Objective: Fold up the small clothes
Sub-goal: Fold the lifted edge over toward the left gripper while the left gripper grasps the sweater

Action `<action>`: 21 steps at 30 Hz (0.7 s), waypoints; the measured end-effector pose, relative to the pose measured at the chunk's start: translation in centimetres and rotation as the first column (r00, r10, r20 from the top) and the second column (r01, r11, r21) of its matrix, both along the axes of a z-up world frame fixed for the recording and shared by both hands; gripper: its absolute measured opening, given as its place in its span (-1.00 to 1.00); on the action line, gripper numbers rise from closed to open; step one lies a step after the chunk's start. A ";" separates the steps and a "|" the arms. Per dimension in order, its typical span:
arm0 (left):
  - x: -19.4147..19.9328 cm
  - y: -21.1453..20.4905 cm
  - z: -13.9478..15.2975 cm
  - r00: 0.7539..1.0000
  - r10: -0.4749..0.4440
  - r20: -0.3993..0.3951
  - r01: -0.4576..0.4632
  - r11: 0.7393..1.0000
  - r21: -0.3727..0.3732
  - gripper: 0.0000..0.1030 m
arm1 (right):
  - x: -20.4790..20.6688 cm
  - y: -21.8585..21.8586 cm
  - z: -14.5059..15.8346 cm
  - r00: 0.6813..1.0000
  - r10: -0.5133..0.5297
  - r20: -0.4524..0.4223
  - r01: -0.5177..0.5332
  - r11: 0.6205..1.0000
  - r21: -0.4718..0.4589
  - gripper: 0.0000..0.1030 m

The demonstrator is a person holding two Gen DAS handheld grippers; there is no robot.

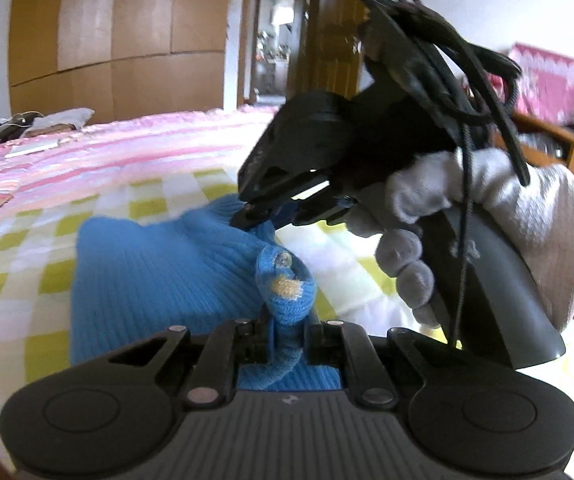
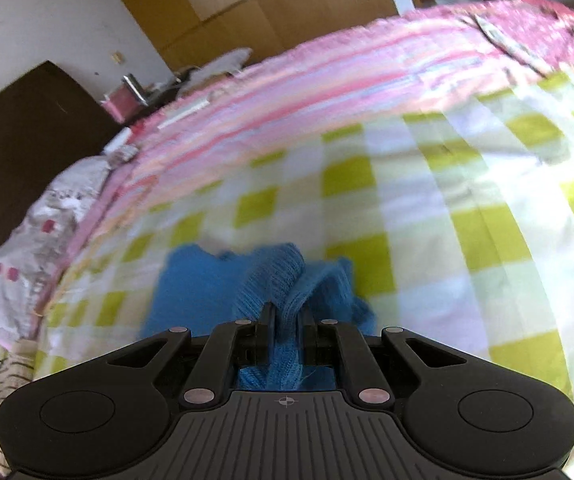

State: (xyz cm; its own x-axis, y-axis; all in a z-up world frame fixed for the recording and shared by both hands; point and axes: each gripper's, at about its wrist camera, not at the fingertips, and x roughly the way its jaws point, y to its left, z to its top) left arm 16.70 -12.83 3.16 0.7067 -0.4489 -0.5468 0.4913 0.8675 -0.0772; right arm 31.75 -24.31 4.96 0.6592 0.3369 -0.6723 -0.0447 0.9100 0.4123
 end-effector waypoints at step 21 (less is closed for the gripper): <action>-0.4 -0.4 -1.3 0.999 -0.034 -0.011 0.035 0.999 0.042 -0.65 | 0.8 -0.9 -2.2 0.999 -0.029 -0.027 0.032 0.993 0.116 -0.37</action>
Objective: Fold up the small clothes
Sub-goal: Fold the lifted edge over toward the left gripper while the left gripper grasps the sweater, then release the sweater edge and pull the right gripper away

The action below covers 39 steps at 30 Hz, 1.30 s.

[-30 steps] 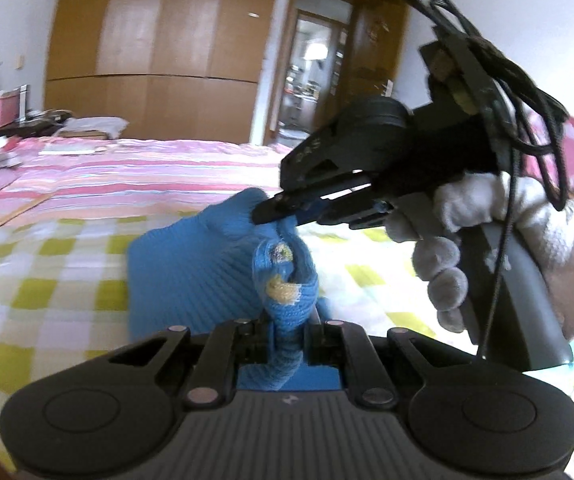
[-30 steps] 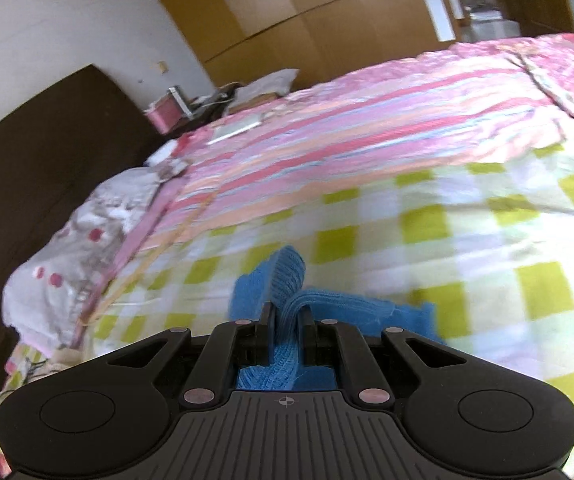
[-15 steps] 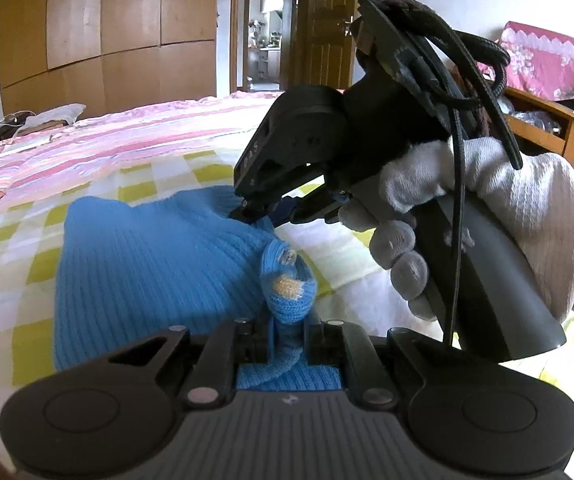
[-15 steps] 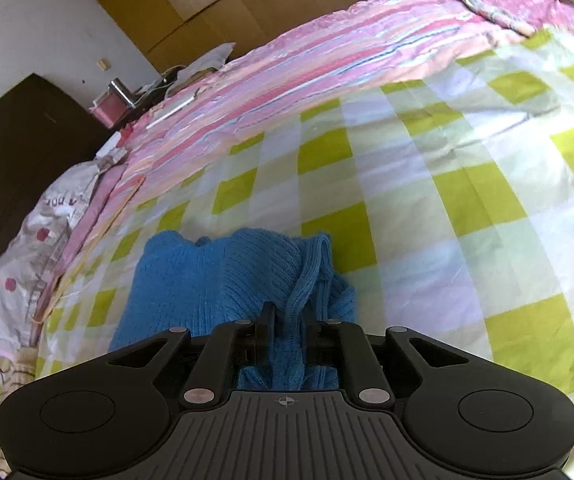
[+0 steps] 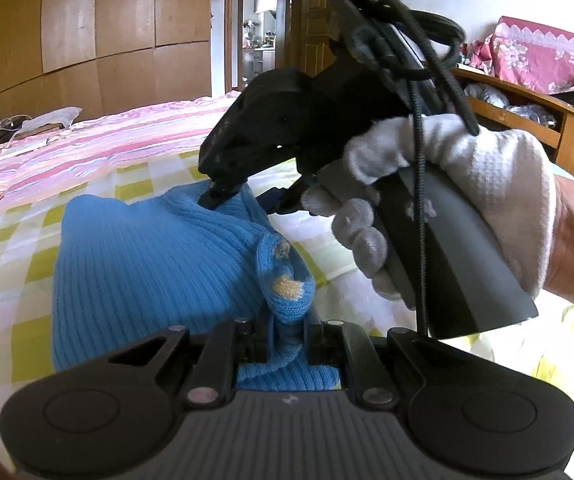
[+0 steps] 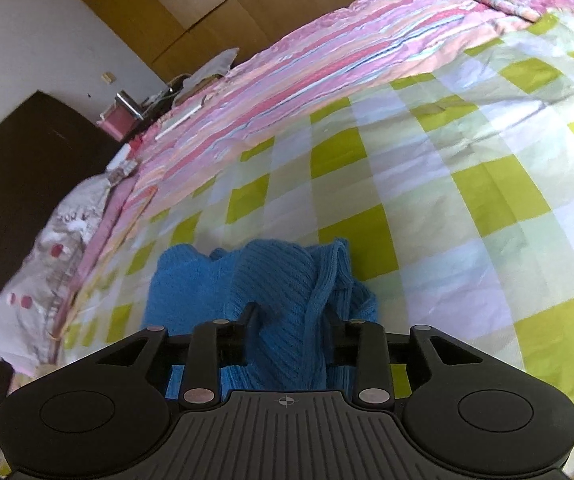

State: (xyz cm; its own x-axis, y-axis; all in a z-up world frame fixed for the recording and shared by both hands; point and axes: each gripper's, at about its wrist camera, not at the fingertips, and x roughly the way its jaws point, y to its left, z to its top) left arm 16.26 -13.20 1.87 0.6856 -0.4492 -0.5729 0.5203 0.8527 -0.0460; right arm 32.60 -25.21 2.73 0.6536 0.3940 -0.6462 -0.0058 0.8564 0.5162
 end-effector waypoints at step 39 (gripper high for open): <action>-1.0 11.2 1.7 0.989 0.139 -0.055 -0.144 0.983 -0.112 -0.64 | -11.0 3.0 1.3 0.993 0.116 -0.021 -0.118 0.977 -0.179 -0.49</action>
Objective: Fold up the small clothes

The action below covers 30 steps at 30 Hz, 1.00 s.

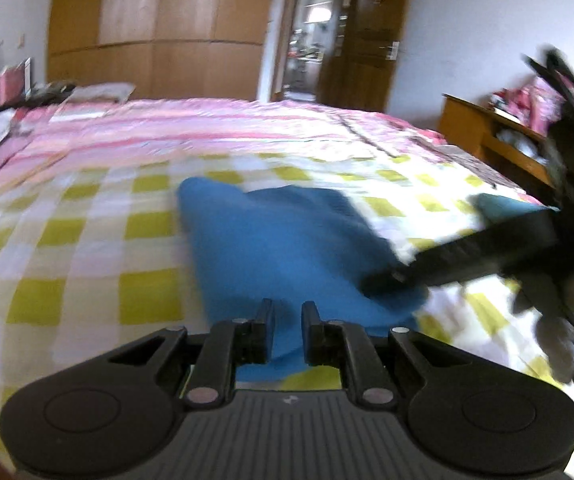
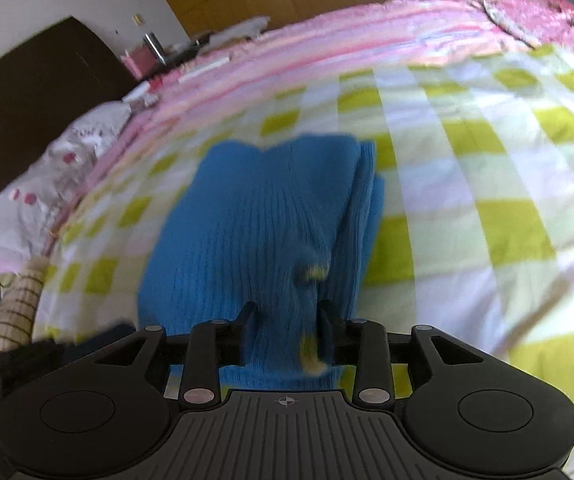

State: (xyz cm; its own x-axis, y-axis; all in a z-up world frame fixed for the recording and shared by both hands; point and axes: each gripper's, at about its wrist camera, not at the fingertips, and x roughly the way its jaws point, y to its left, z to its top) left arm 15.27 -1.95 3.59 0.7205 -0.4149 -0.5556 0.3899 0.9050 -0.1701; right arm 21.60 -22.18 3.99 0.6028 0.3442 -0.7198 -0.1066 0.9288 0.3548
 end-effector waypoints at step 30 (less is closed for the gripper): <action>3.1 3.2 -0.3 0.995 0.086 -0.051 -0.088 0.995 -0.040 -0.63 | -3.4 0.7 2.8 0.996 -0.052 0.067 0.059 0.992 -0.108 -0.69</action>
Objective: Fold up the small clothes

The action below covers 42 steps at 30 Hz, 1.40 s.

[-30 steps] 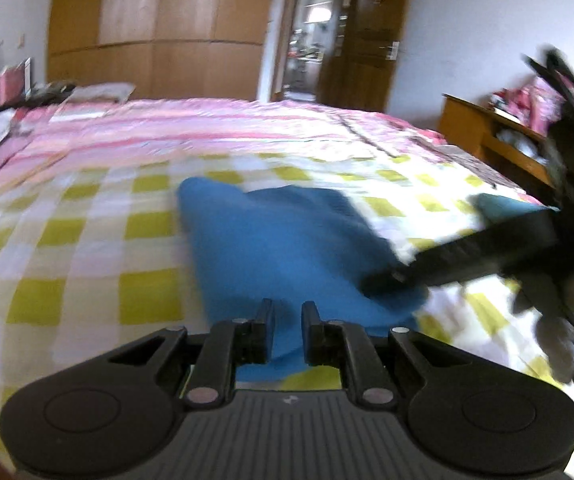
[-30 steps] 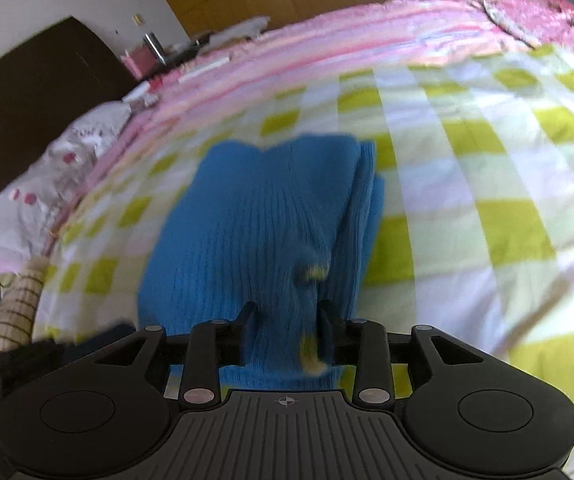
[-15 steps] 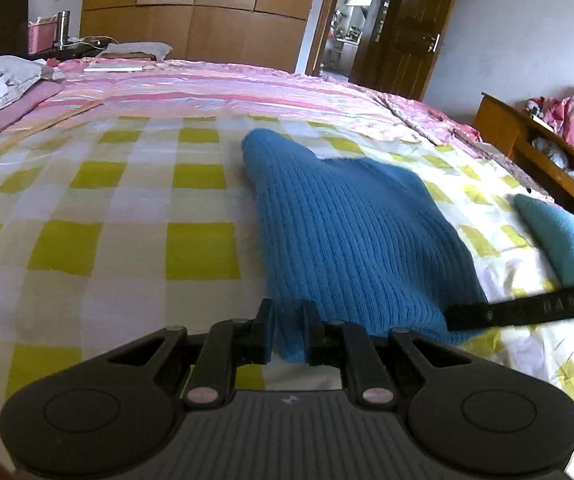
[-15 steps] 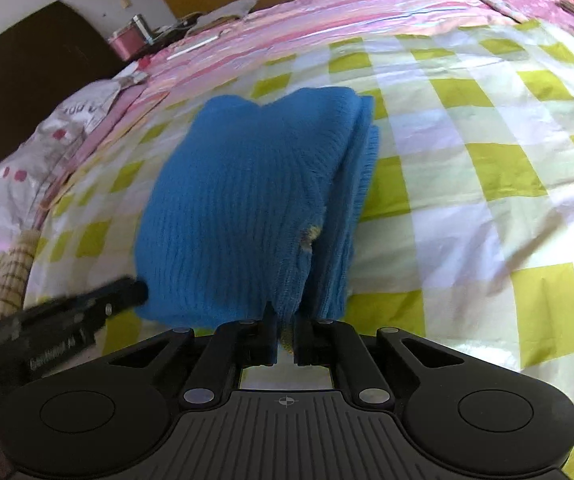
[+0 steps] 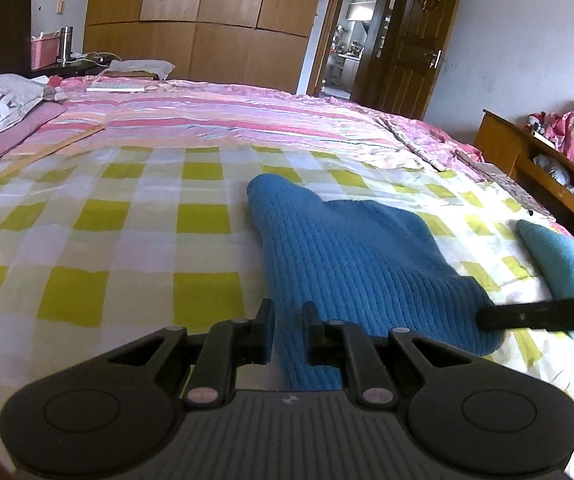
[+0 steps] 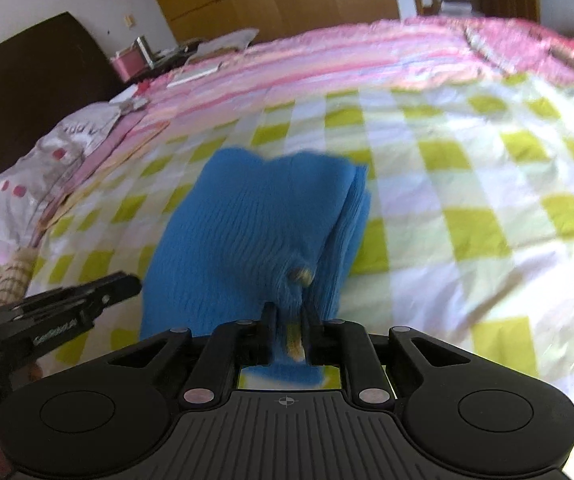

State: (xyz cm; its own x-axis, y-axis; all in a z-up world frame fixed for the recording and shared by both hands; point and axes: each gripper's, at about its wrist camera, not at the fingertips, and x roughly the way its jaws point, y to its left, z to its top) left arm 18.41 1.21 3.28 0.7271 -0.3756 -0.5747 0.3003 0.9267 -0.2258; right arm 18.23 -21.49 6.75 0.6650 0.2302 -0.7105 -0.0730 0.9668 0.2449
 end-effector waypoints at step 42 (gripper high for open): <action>2.7 -3.3 0.2 0.999 -0.044 -0.022 0.045 0.997 0.065 -0.37 | 5.1 1.1 -1.9 0.997 -0.032 0.065 0.036 0.997 -0.070 0.06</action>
State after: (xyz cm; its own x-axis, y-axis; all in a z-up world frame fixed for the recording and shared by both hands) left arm 21.13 -2.13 3.51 0.6981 -0.3683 -0.6140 0.3372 0.9256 -0.1718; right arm 23.34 -20.40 4.88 0.7163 0.1573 -0.6798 -0.0533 0.9837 0.1716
